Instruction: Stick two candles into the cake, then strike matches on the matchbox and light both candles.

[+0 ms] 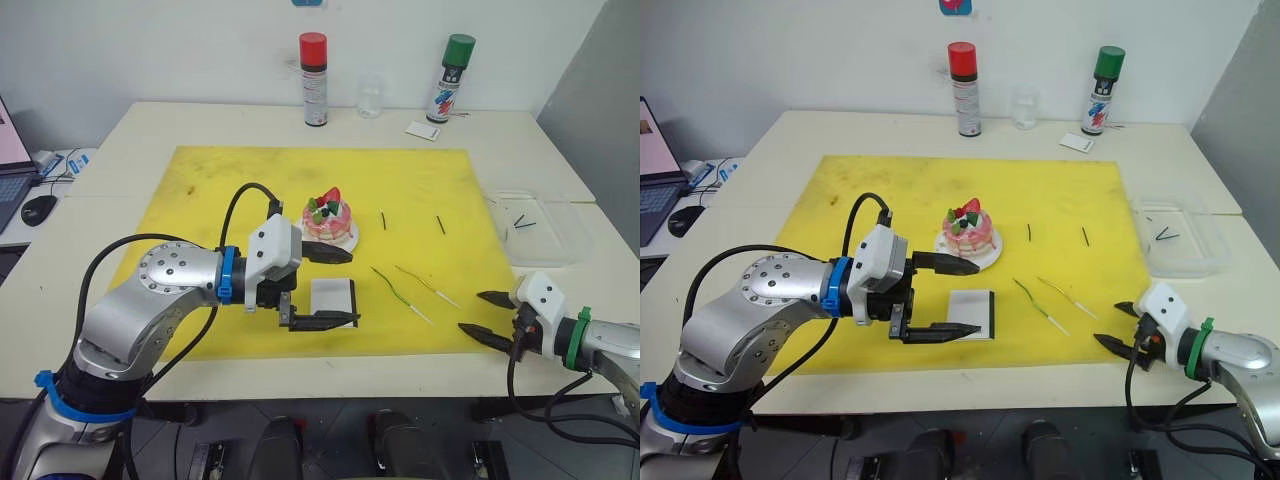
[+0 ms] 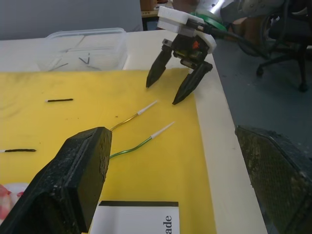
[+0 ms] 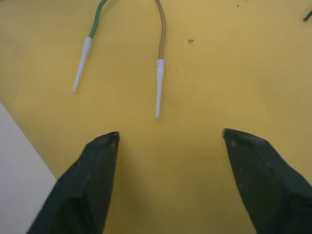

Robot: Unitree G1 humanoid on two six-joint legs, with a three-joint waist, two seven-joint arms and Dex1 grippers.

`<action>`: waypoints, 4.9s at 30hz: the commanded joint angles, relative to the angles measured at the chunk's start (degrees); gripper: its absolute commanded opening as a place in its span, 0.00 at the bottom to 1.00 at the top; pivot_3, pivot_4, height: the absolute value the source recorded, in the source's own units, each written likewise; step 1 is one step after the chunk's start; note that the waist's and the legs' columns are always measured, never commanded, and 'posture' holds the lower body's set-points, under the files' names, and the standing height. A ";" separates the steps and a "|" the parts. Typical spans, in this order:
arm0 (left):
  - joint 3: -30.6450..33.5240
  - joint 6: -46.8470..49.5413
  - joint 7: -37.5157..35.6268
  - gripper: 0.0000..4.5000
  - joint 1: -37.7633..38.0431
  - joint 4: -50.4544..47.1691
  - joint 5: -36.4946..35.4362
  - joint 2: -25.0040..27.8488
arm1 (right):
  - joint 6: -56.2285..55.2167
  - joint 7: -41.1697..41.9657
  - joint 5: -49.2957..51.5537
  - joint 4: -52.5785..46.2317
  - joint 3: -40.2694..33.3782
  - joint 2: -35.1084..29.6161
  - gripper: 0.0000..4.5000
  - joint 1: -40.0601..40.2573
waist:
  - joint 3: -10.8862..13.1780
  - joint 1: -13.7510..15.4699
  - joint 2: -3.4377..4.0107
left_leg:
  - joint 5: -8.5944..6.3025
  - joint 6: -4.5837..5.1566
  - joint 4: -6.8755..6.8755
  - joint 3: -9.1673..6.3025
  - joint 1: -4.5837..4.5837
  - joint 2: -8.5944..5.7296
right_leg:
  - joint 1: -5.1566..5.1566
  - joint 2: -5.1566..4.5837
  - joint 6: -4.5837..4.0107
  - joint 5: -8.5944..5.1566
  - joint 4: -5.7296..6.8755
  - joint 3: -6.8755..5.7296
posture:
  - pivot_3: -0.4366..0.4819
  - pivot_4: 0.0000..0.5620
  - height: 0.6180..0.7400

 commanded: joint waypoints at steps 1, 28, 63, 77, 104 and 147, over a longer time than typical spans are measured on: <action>1.59 -0.65 0.85 1.00 -0.43 -0.95 -0.20 -0.35 | -0.21 0.09 0.47 -1.08 0.04 0.40 0.47 -0.92 | 0.00 0.00 0.00 | 0.00 0.00 0.00 0.00 0.00 0.00 | 0.00 0.00 0.00 0.00 0.00 0.00 | 0.48 0.27 1.00; 1.37 -1.69 1.49 1.00 -1.30 0.56 1.36 -0.53 | 6.67 -4.50 -1.22 -4.54 1.04 0.49 0.02 -1.69 | 0.00 0.11 0.00 | 0.00 0.00 0.11 0.00 -0.03 -0.01 | 0.02 0.00 0.01 0.00 -0.02 0.02 | 0.48 0.27 1.00; 0.78 -0.35 2.62 1.00 0.06 -1.10 0.13 -2.31 | 11.06 -9.03 0.98 -6.85 1.32 5.43 0.51 -2.63 | 0.00 -0.04 0.00 | -0.01 0.02 0.10 0.00 -0.05 0.00 | -0.01 0.01 0.00 0.00 -0.04 0.04 | 0.48 0.27 1.00; 0.74 -0.12 2.93 1.00 -0.91 -1.09 0.08 -2.71 | 17.15 -10.49 1.50 -7.64 3.41 5.91 0.51 -7.22 | 0.00 -0.13 0.00 | -0.02 0.03 0.07 0.01 -0.09 0.01 | -0.04 0.02 0.00 0.00 -0.07 0.04 | 0.48 0.27 1.00; 4.53 8.06 27.03 0.86 0.34 3.09 -8.63 -27.60 | 15.35 -19.83 15.15 -13.84 -6.29 21.04 0.00 -18.49 | 0.00 -0.04 0.00 | -0.02 0.04 0.20 -0.04 -0.13 0.00 | 0.00 0.04 0.08 0.05 -0.06 0.03 | 0.48 0.27 1.00; 5.51 6.52 39.01 0.00 -11.15 13.57 -8.56 -45.49 | 12.46 -23.54 18.52 -17.56 0.14 21.51 0.00 -23.17 | 0.00 0.01 0.00 | -0.06 0.09 0.28 -0.14 -0.43 -0.05 | -0.10 0.13 0.10 0.06 -0.21 0.08 | 0.48 0.27 1.00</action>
